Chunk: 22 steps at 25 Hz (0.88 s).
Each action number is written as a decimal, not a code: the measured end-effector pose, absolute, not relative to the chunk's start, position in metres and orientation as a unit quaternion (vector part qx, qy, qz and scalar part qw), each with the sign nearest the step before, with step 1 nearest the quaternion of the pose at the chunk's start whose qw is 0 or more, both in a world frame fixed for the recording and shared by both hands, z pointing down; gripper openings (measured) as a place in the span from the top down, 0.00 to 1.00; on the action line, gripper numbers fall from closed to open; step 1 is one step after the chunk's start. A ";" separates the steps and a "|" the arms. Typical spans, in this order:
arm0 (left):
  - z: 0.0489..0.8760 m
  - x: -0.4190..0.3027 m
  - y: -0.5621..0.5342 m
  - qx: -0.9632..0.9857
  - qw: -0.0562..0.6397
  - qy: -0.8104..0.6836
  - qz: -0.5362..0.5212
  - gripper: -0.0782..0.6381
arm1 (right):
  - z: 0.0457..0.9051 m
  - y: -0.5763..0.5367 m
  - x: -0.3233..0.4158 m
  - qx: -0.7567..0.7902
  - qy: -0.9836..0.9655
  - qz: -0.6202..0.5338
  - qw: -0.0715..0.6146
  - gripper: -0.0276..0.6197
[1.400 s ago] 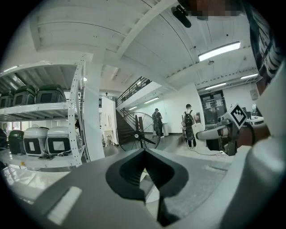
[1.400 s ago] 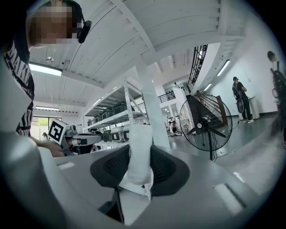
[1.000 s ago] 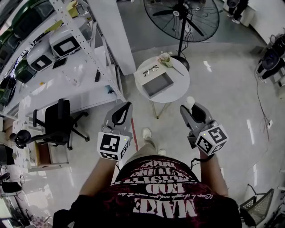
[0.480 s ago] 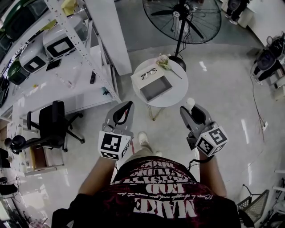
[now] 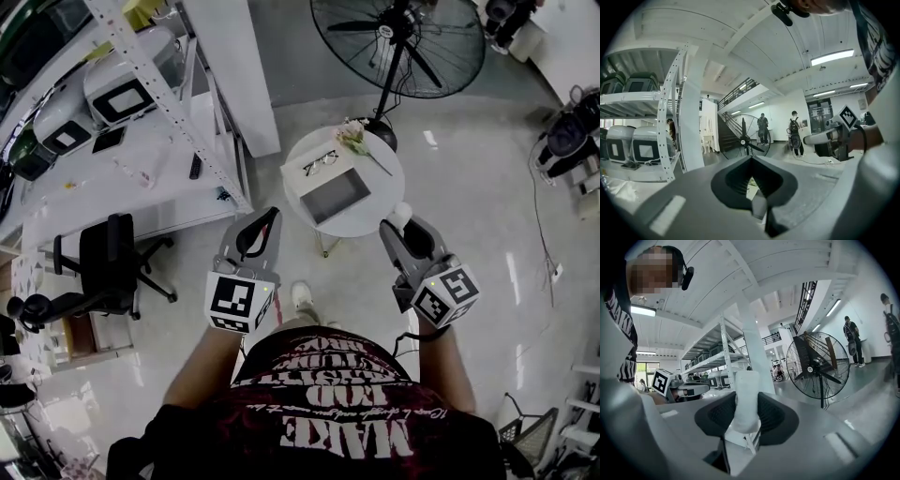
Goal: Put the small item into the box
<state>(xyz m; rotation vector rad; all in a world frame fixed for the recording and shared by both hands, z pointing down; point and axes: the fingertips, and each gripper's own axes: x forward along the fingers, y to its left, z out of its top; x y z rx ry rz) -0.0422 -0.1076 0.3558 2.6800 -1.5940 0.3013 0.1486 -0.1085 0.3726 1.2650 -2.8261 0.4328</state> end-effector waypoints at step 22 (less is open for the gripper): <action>0.361 -0.050 -0.235 0.888 0.010 -0.453 0.072 0.89 | 0.366 -0.214 0.132 0.453 -0.882 0.128 0.028 0.71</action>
